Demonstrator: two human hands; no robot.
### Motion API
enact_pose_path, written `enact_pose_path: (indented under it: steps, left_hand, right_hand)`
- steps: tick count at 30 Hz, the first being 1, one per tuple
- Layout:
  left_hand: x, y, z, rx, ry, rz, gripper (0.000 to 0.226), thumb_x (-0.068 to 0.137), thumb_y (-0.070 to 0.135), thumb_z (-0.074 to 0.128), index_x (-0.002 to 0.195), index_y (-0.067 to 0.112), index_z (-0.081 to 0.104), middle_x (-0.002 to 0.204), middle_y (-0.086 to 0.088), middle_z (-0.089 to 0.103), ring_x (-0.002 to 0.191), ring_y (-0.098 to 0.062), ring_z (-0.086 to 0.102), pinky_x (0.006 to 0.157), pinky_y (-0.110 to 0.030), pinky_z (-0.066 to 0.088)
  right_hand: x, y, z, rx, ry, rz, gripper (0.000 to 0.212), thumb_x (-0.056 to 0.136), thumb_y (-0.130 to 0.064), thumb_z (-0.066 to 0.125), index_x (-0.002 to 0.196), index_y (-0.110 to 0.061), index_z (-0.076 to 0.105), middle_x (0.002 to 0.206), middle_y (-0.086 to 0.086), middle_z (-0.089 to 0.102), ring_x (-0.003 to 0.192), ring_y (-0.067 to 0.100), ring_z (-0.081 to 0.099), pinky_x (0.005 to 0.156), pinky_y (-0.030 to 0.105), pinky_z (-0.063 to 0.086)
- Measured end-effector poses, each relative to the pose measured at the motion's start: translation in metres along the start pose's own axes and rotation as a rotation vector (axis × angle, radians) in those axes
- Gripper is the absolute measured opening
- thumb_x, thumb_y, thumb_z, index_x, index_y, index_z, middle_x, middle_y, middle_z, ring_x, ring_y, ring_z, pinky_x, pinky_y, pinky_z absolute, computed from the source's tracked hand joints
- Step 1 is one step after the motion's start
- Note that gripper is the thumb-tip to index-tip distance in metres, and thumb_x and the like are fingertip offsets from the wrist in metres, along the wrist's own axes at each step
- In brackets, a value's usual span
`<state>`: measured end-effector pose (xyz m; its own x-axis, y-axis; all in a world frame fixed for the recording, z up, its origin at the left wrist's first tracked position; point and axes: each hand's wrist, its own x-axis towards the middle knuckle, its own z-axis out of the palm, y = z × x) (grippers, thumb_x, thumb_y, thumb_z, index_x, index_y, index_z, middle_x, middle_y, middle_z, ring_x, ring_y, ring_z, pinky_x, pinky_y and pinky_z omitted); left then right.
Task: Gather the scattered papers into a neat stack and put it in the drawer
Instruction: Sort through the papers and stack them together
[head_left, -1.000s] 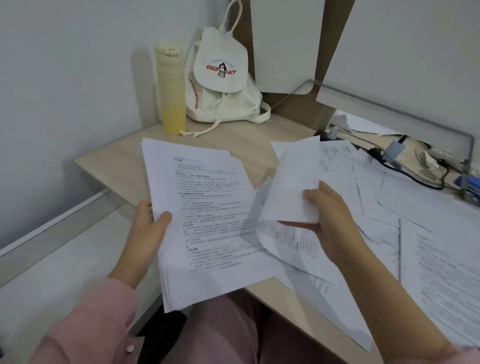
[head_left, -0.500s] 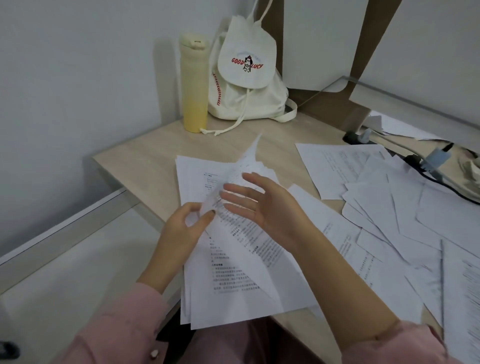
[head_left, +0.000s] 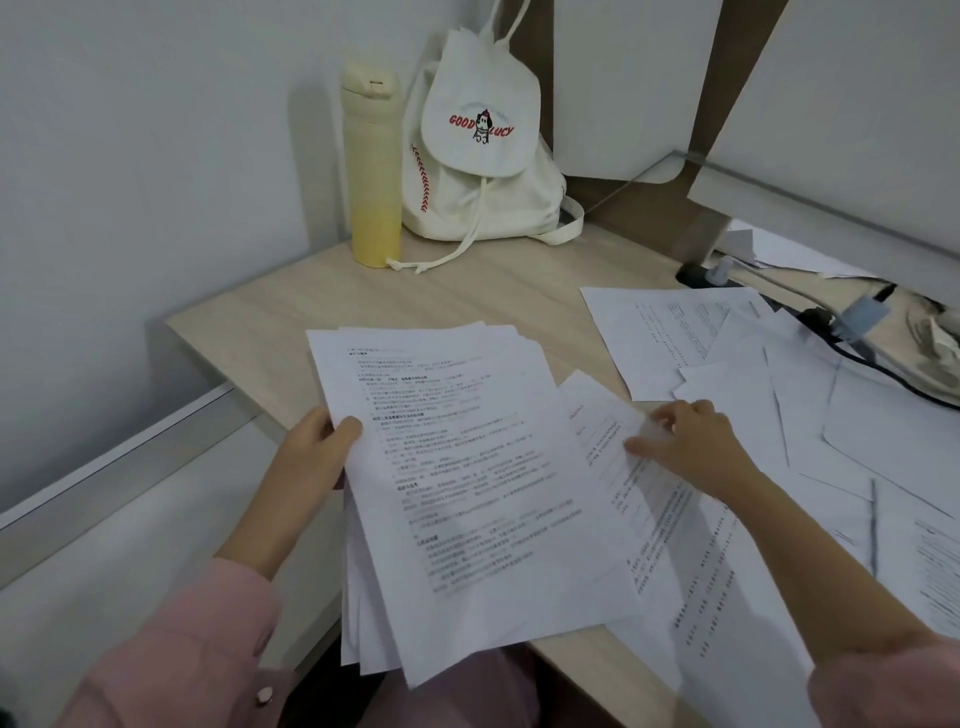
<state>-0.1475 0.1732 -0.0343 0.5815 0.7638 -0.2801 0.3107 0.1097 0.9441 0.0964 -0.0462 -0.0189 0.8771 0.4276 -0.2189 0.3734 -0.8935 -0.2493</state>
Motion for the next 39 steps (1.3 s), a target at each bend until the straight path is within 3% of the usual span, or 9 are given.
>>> enact_pose_path:
  steps: [7,12,16,21,25,28,33,37,39]
  left_hand:
    - [0.001,0.0,0.003,0.017,0.007,0.04,0.051,0.089,0.003,0.052,0.134,0.015,0.034,0.104,0.003,0.054,0.096,-0.014,0.052,0.073,-0.025,0.04]
    - [0.002,-0.001,-0.019,0.066,0.086,0.014,0.03,0.089,0.012,0.051,0.12,0.014,0.052,0.111,-0.003,0.059,0.09,-0.019,0.056,0.067,-0.028,0.043]
    - [-0.001,-0.006,-0.041,0.13,0.126,-0.036,0.027,0.089,0.02,0.05,0.114,0.013,0.055,0.112,-0.006,0.062,0.089,-0.022,0.061,0.071,-0.034,0.048]
    - [-0.01,-0.005,-0.055,0.144,0.134,-0.044,0.042,0.087,0.023,0.048,0.129,0.023,0.045,0.123,0.001,0.058,0.107,-0.024,0.057,0.092,-0.044,0.046]
    - [-0.014,-0.001,-0.054,0.149,0.128,0.023,0.037,0.091,0.008,0.042,0.124,0.025,0.046,0.12,0.002,0.052,0.107,-0.021,0.051,0.085,-0.034,0.037]
    - [-0.013,0.006,-0.051,0.144,0.1,0.05,0.033,0.092,0.006,0.04,0.115,0.03,0.042,0.115,0.003,0.051,0.104,-0.02,0.05,0.086,-0.034,0.037]
    - [-0.009,0.01,-0.048,0.149,0.046,0.039,0.033,0.092,0.011,0.043,0.121,0.024,0.046,0.115,0.0,0.058,0.1,-0.021,0.057,0.08,-0.034,0.043]
    - [-0.008,0.012,-0.035,0.089,0.008,-0.003,0.032,0.091,0.009,0.041,0.121,0.018,0.047,0.113,-0.004,0.061,0.089,-0.016,0.061,0.066,-0.03,0.047]
    - [-0.009,0.014,-0.024,0.039,-0.03,-0.026,0.035,0.09,0.007,0.04,0.124,0.015,0.046,0.112,-0.005,0.061,0.087,-0.017,0.06,0.063,-0.029,0.045]
  right_hand:
    - [0.01,-0.001,-0.005,-0.071,-0.062,-0.012,0.069,0.072,-0.052,0.069,0.122,-0.009,0.048,0.12,0.009,0.055,0.116,0.029,0.043,0.093,0.036,0.034]
    - [0.007,-0.009,-0.003,0.039,-0.122,-0.061,0.033,0.081,-0.038,0.064,0.069,-0.015,0.045,0.075,0.0,0.049,0.09,0.025,0.046,0.071,0.03,0.035]
    - [0.001,-0.022,-0.005,0.045,0.03,-0.118,0.022,0.095,-0.024,0.041,0.075,-0.016,0.044,0.075,0.005,0.052,0.074,0.025,0.049,0.06,0.03,0.035]
    - [-0.01,-0.04,-0.043,0.113,0.489,-0.197,0.033,0.1,-0.028,0.03,0.121,-0.015,0.051,0.094,0.013,0.063,0.075,0.025,0.053,0.069,0.035,0.043]
    - [-0.016,-0.049,-0.077,0.452,0.651,-0.257,0.024,0.098,-0.028,0.035,0.105,-0.015,0.054,0.084,0.001,0.058,0.072,0.021,0.056,0.064,0.028,0.047]
    - [-0.019,-0.053,-0.102,0.637,0.698,-0.275,0.015,0.096,-0.023,0.04,0.092,-0.017,0.053,0.067,-0.008,0.049,0.056,0.001,0.047,0.046,0.004,0.033]
    - [-0.027,-0.056,-0.132,0.697,0.735,-0.271,0.015,0.094,-0.022,0.042,0.089,-0.018,0.055,0.061,-0.004,0.048,0.043,-0.004,0.044,0.04,0.016,0.03]
    - [-0.026,-0.058,-0.124,0.728,0.565,-0.23,0.021,0.094,-0.022,0.043,0.099,-0.012,0.06,0.087,0.01,0.063,0.073,0.017,0.053,0.06,0.026,0.038]
    - [-0.024,-0.059,-0.103,0.701,0.494,-0.209,0.021,0.094,-0.021,0.043,0.102,-0.011,0.06,0.091,0.01,0.064,0.072,0.016,0.054,0.062,0.023,0.038]
